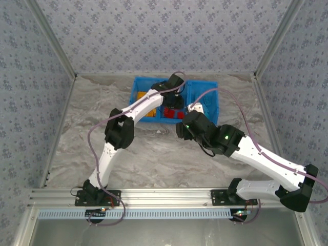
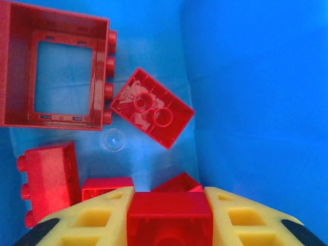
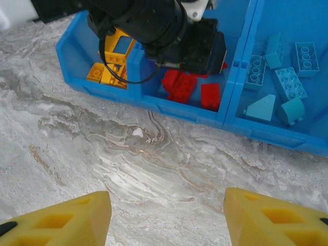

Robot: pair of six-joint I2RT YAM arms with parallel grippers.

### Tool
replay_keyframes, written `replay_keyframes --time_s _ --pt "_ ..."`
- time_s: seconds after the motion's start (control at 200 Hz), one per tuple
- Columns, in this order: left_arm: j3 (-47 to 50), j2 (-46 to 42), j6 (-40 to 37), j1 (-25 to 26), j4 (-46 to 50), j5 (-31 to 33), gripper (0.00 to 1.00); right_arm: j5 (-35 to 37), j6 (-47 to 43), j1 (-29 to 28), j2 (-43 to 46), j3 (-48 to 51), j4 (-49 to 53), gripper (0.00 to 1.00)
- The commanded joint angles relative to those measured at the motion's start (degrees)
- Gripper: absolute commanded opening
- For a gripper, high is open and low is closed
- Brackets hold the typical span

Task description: Sort the legos into containers by color

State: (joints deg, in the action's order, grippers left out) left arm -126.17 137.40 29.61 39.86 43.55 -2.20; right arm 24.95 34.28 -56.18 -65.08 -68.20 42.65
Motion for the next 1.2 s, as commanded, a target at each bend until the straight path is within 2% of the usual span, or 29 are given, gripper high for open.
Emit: replay_keyframes --time_s 0.0,0.21,0.33,0.51,0.645,0.695,0.705,0.715,0.725,0.735,0.75,0.904,0.954,1.039,1.129,1.154,1.169,1.189,1.199 --pt "-2.5 1.1 0.1 -0.2 1.5 -1.2 0.38 1.6 1.3 -0.3 0.8 1.5 0.0 0.62" --pt "-3.3 0.6 0.0 -0.3 2.6 -1.1 0.57 1.1 3.0 -0.3 0.7 2.0 0.1 0.63" --pt "-1.3 -3.5 0.4 -0.1 1.6 -0.6 0.58 1.2 2.9 -0.3 1.3 2.2 0.4 0.63" --pt "4.6 -15.7 2.3 0.3 -0.2 2.2 0.59 2.5 2.3 0.7 3.3 2.1 1.8 0.64" --pt "18.6 -31.0 4.1 -0.1 -4.3 4.8 0.65 2.8 0.0 4.2 5.4 1.1 4.0 0.64" --pt "24.9 -37.3 5.0 -0.6 -5.9 5.8 0.69 2.6 -0.7 6.0 6.5 1.1 4.2 0.65" --pt "26.0 -38.6 5.2 -0.7 -6.2 5.9 0.74 2.4 -0.8 6.3 6.7 1.1 4.2 0.65" --pt "27.5 -40.0 5.3 -0.9 -6.5 5.9 0.86 2.3 -0.9 6.6 6.9 1.1 4.2 0.65" --pt "28.7 -41.6 5.4 -1.0 -6.8 5.9 0.92 2.2 -1.1 6.8 7.2 1.1 4.2 0.65" --pt "30.3 -42.8 5.5 -1.3 -7.0 5.9 0.96 2.2 -1.3 7.1 7.5 1.2 4.2 0.65" --pt "32.4 -45.1 5.7 -1.7 -7.3 5.9 0.98 2.0 -1.7 7.5 7.7 1.2 4.2 0.65" --pt "52.6 -69.0 8.4 -7.8 -5.1 6.9 0.98 -0.1 -3.2 9.7 11.2 2.9 5.1 0.67" --pt "57.9 -76.3 8.8 -10.9 -1.3 7.2 0.98 -0.1 -2.7 9.9 13.1 4.4 5.7 0.68" --pt "63.8 -86.5 7.7 -16.3 3.7 7.1 0.98 0.1 -2.3 10.7 16.2 7.1 6.7 0.71" --pt "66.7 -91.5 5.1 -21.4 7.2 7.1 0.98 0.7 -2.0 12.8 18.9 10.5 7.0 0.75" --pt "67.2 -91.8 4.5 -22.6 7.4 6.7 0.98 0.9 -1.9 13.6 19.4 11.2 7.1 0.78" --pt "67.5 -91.8 4.2 -23.4 7.3 6.3 0.98 0.9 -1.8 14.2 19.7 11.6 7.2 0.84" --pt "67.7 -91.8 3.9 -24.0 7.0 5.9 0.98 1.0 -1.6 15.1 19.9 12.0 7.5 0.98" --pt "67.9 -91.7 3.8 -24.2 6.8 5.9 0.98 1.2 -1.5 15.6 20.1 12.0 7.6 0.99"
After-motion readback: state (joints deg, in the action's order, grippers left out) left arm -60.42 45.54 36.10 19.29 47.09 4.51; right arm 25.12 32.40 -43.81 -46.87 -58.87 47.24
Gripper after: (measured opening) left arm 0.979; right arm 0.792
